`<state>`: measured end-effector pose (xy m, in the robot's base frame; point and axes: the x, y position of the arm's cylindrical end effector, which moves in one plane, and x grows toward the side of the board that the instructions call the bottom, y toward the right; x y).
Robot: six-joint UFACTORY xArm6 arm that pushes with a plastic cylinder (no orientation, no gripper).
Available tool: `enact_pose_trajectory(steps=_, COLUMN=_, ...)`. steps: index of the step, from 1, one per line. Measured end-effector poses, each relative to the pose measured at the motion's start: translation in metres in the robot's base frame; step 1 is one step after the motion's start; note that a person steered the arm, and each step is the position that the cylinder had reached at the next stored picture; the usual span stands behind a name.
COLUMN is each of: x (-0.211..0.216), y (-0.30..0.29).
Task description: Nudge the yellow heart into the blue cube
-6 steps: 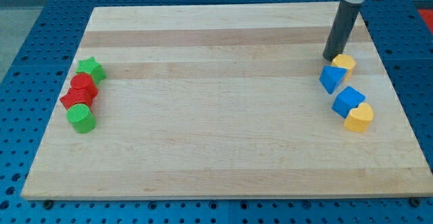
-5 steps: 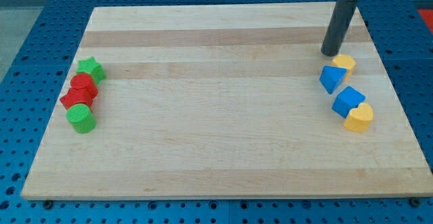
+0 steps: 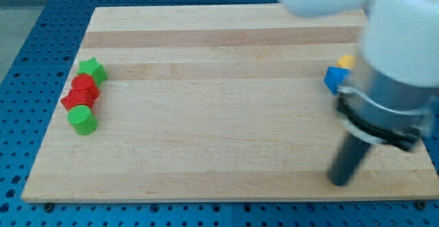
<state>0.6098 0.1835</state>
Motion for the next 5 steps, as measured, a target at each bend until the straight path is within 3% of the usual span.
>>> enact_pose_trajectory(steps=1, x=0.002, y=0.101)
enact_pose_trajectory(steps=2, x=-0.03, y=0.162)
enact_pose_trajectory(steps=3, x=-0.061, y=0.153)
enact_pose_trajectory(steps=5, x=-0.08, y=0.064)
